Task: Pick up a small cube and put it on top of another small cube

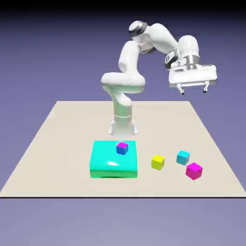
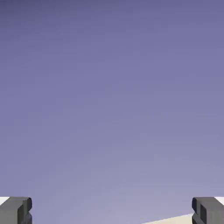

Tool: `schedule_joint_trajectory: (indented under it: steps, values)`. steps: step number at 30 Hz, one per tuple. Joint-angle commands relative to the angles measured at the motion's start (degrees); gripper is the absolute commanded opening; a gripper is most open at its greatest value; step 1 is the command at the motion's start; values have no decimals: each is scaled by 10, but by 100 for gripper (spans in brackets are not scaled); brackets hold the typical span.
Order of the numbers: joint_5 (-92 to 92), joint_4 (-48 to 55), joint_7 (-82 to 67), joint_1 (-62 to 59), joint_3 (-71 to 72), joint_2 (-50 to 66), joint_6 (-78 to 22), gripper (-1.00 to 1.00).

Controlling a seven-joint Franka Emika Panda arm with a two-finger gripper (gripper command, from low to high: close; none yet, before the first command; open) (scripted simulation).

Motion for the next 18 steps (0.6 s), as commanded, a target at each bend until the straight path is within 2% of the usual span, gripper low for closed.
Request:
schedule_joint_trajectory:
  steps: [1,18]
  values:
    - [8,3,16,-5,21,-8,-6,0]
    - [142,61,279,-94,374,-140,-112,0]
